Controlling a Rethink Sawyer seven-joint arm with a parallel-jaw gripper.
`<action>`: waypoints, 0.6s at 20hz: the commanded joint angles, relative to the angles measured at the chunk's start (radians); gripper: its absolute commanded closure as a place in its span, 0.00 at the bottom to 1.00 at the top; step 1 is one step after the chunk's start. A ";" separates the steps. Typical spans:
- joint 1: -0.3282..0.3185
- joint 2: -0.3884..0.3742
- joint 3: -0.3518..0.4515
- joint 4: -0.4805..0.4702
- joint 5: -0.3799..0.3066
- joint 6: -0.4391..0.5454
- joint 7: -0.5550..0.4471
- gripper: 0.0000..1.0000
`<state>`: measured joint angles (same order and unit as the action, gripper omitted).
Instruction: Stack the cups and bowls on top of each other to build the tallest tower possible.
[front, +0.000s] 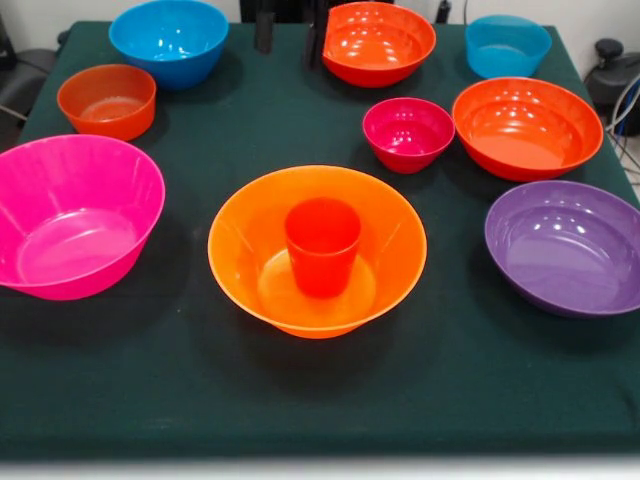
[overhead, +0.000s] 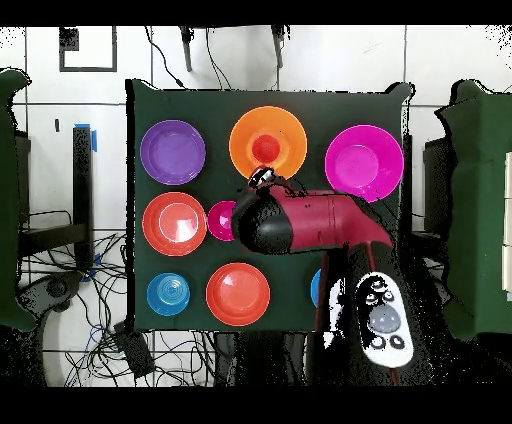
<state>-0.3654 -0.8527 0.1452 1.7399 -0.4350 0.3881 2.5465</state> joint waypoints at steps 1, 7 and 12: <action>0.005 -0.092 0.038 0.315 -0.087 -0.078 -0.072 0.00; 0.037 -0.100 -0.023 0.389 -0.162 -0.174 -0.031 0.00; 0.050 -0.103 -0.058 0.419 -0.207 -0.221 -0.013 0.00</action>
<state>-0.3471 -0.9598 0.1145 2.0347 -0.5218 0.2624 2.5465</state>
